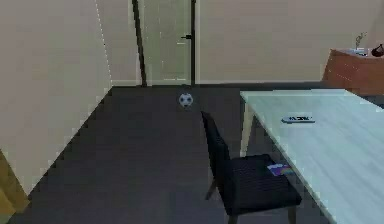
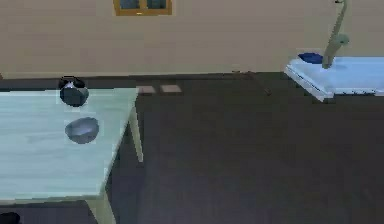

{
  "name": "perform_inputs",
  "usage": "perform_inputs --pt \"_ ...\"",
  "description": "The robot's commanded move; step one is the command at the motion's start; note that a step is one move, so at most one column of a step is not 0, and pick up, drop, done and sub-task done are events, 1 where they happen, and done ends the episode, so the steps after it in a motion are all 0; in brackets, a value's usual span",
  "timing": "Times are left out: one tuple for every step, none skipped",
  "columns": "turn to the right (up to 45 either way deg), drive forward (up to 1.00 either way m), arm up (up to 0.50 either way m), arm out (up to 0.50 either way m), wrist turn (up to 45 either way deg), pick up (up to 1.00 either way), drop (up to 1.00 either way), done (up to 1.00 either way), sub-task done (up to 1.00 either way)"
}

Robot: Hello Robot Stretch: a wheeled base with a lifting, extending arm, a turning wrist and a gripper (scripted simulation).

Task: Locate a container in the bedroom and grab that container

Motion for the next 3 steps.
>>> perform_inputs --pt "-27.0 0.00 0.00 0.00 0.0 0.00 0.00 0.00 0.00" --pt "45.0 0.00 0.00 0.00 0.0 0.00 0.00 0.00 0.00" --pt "45.0 0.00 0.00 0.00 0.0 0.00 0.00 0.00 0.00"
